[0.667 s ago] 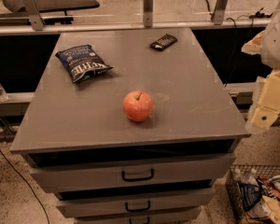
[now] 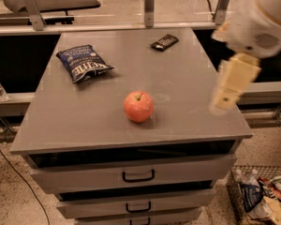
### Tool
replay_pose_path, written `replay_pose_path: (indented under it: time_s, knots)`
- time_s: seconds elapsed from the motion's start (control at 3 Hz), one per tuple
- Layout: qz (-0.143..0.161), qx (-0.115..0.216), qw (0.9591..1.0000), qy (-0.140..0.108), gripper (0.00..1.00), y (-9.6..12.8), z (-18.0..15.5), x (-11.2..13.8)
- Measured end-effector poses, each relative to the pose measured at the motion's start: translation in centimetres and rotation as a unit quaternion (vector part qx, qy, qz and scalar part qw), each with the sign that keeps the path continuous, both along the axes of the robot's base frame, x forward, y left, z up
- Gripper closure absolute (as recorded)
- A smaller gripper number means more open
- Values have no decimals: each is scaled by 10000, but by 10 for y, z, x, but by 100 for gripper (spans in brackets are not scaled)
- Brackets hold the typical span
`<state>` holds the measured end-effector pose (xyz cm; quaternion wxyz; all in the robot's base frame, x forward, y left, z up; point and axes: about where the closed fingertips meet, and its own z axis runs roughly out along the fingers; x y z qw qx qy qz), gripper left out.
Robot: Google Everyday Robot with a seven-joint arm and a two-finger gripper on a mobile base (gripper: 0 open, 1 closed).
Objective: Pick blue chip bag
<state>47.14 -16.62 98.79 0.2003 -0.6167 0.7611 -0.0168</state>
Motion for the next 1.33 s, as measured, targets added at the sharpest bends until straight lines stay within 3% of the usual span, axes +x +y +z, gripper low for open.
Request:
replay_pose_path:
  time_s: [0.33,0.67,1.33]
  knots:
    - [551,586,9959,-410,0,87,28,49]
    - [1138,1344,9801,-920,0,186,84,85]
    - [1071,1569,9782,-837,0,204,76,90]
